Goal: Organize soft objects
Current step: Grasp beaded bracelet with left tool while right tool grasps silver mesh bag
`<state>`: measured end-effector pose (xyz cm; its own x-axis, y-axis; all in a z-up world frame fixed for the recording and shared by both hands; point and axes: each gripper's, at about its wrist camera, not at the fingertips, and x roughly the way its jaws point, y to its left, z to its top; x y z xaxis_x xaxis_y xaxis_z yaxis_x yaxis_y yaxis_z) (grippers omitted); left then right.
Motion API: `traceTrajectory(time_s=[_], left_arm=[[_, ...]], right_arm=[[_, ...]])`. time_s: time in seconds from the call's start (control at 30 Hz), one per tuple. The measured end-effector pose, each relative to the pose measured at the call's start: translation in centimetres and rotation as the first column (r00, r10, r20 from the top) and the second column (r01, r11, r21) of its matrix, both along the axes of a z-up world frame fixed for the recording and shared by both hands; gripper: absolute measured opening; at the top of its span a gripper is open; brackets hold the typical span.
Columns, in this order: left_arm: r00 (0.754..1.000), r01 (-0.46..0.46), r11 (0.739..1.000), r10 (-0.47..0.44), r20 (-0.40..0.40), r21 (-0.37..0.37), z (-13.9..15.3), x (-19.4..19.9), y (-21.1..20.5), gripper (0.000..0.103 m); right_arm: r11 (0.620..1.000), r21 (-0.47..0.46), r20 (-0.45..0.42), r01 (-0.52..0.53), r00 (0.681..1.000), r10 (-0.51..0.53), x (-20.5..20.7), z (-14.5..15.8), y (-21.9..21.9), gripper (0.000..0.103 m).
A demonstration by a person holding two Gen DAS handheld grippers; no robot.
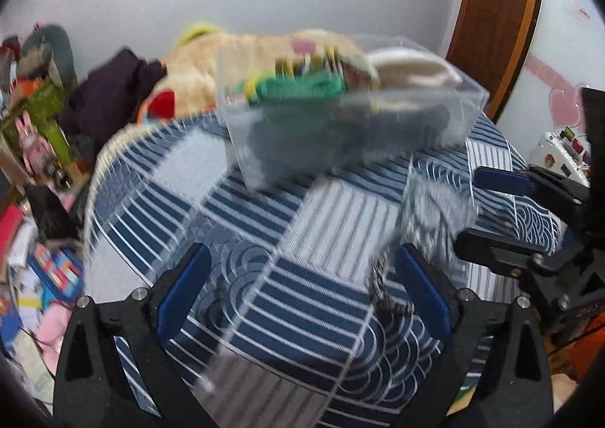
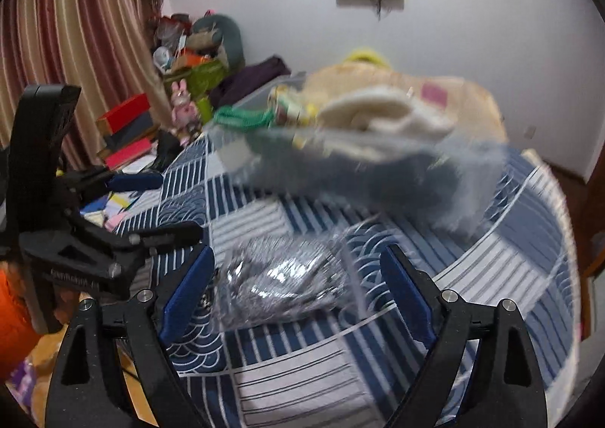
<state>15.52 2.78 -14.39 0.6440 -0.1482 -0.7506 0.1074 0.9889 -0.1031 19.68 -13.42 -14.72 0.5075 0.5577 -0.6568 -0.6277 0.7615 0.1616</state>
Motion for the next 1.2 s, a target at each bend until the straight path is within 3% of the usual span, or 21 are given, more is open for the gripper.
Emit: traceTrajectory(time_s=[0.03, 0.1, 0.17, 0.2, 0.27, 0.37, 0.47, 0.63, 0.7, 0.9, 1.2], left_arm=[[1.000, 0.004, 1.000, -0.005, -0.015, -0.016, -0.6, -0.1, -0.1, 0.097], [0.999, 0.011, 1.000, -0.012, -0.033, -0.019, -1.1, -0.2, -0.3, 0.084], [0.999, 0.010, 1.000, -0.011, -0.052, -0.020, -1.8, -0.1, -0.6, 0.082], [0.998, 0.006, 1.000, -0.008, -0.055, -0.027, -2.0, -0.2, -0.6, 0.080], [0.998, 0.010, 0.999, -0.013, -0.065, -0.046, -2.2, -0.1, -1.0, 0.075], [0.999, 0.025, 0.999, -0.026, -0.045, -0.039, -2.2, -0.3, -1.7, 0.067], [0.998, 0.051, 0.998, -0.052, -0.030, -0.022, -2.3, -0.6, -2.7, 0.056], [0.997, 0.076, 0.997, -0.076, -0.004, 0.009, -2.3, -0.5, -4.0, 0.030], [0.996, 0.087, 0.996, -0.087, 0.001, 0.015, -2.1, -0.4, -4.4, 0.010], [0.996, 0.081, 0.996, -0.082, 0.036, 0.035, -1.1, -0.4, -4.9, 0.006], [0.975, 0.050, 0.998, -0.055, 0.215, 0.032, 4.9, -1.6, -4.0, 0.006]], right_arm=[[1.000, -0.003, -0.029, -0.008, 1.000, 0.008, 0.5, -0.5, 0.2, 0.087], [1.000, -0.008, -0.053, -0.009, 0.999, 0.009, 0.6, -1.0, 0.2, 0.076], [1.000, 0.003, -0.082, -0.018, 0.996, 0.018, 0.9, -1.5, 0.1, 0.062], [1.000, 0.013, -0.092, -0.017, 0.996, 0.018, 0.6, -1.6, -0.1, 0.061], [1.000, 0.026, -0.091, -0.008, 0.996, 0.010, 0.2, -1.8, -0.6, 0.049], [0.999, 0.042, -0.078, -0.006, 0.997, 0.009, -0.2, -1.5, -1.2, 0.039], [0.998, 0.054, -0.037, 0.015, 0.999, -0.013, -0.7, -0.7, -1.9, 0.033], [0.994, 0.083, 0.021, 0.067, 0.997, -0.069, -1.2, 0.9, -3.6, 0.032], [0.992, 0.091, 0.038, 0.084, 0.995, -0.088, -1.3, 1.5, -4.2, 0.032], [0.987, 0.109, 0.074, 0.119, 0.989, -0.127, -1.6, 2.6, -5.5, 0.032], [0.981, 0.140, 0.176, 0.136, 0.971, -0.160, -1.7, 5.7, -6.0, 0.032]])
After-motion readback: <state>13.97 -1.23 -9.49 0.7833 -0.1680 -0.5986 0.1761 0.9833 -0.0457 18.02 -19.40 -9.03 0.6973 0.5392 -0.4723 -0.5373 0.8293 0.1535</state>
